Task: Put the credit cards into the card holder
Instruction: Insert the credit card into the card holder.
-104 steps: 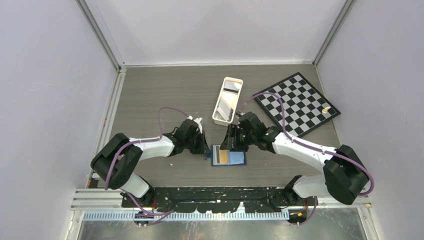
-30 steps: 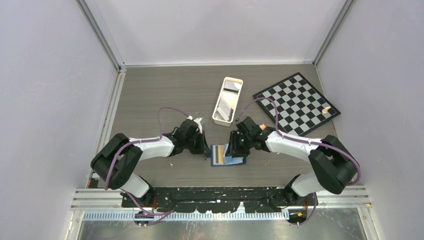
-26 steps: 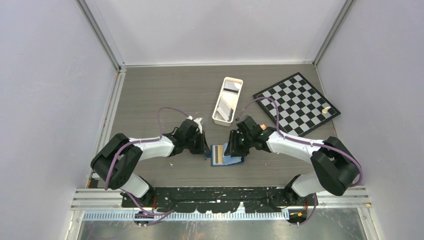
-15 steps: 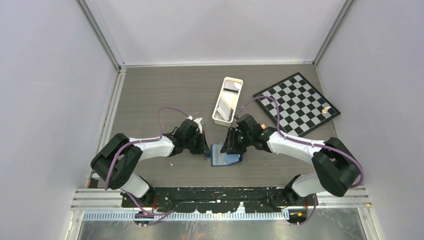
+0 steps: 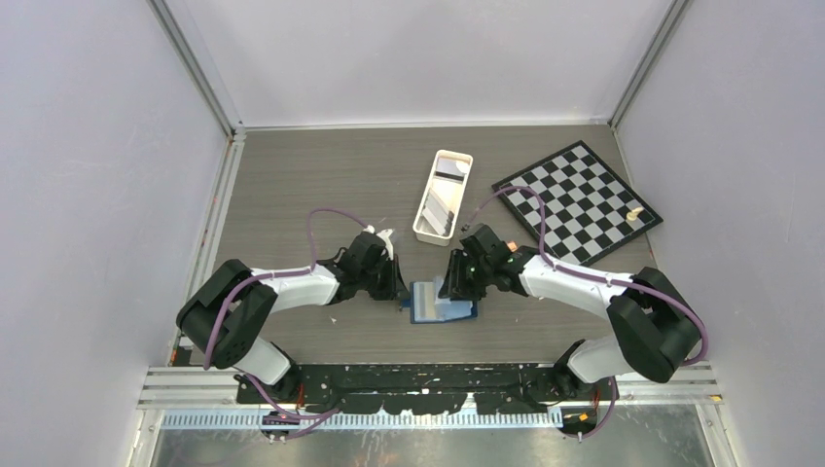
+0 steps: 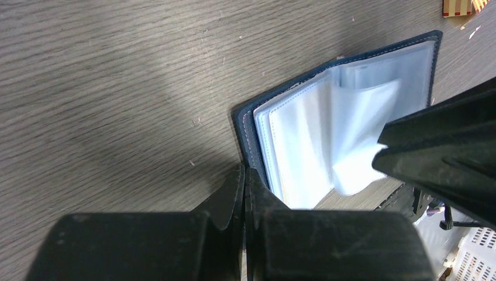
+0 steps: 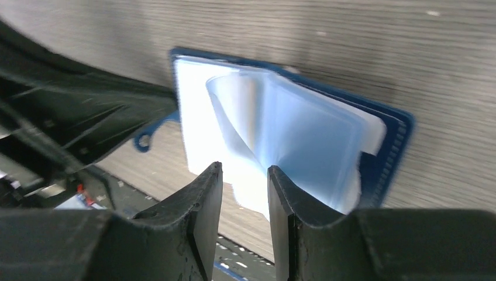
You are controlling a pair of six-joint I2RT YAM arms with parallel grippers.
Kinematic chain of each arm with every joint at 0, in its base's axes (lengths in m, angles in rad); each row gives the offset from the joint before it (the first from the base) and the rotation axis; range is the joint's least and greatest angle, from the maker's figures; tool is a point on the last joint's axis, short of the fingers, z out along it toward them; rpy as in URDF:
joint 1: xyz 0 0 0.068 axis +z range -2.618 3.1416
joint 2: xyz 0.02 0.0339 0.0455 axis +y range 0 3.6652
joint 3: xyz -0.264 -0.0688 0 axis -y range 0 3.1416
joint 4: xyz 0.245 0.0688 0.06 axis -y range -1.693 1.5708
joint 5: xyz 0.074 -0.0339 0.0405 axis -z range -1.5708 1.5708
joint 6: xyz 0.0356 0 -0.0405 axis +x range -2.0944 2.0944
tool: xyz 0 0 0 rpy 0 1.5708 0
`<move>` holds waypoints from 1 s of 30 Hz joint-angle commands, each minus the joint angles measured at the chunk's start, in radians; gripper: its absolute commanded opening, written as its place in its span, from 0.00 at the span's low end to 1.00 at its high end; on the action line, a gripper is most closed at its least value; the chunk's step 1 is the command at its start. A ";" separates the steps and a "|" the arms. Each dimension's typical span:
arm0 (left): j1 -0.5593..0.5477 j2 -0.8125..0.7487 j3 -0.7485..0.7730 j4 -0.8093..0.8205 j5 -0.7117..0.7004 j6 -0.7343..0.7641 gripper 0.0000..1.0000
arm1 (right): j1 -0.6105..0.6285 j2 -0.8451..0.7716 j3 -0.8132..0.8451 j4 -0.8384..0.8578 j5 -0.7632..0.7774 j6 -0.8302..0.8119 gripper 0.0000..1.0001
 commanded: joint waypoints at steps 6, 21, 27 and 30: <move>0.002 0.014 -0.035 -0.045 -0.053 0.019 0.00 | 0.002 -0.069 0.051 -0.268 0.318 -0.028 0.39; 0.002 0.012 -0.032 -0.047 -0.056 0.022 0.00 | -0.120 -0.064 0.357 -0.348 0.311 -0.395 0.72; 0.004 0.017 -0.030 -0.048 -0.054 0.026 0.00 | -0.247 0.116 0.573 -0.296 0.046 -0.540 0.70; 0.004 0.020 -0.029 -0.049 -0.054 0.030 0.00 | -0.262 0.210 0.673 -0.296 -0.055 -0.641 0.73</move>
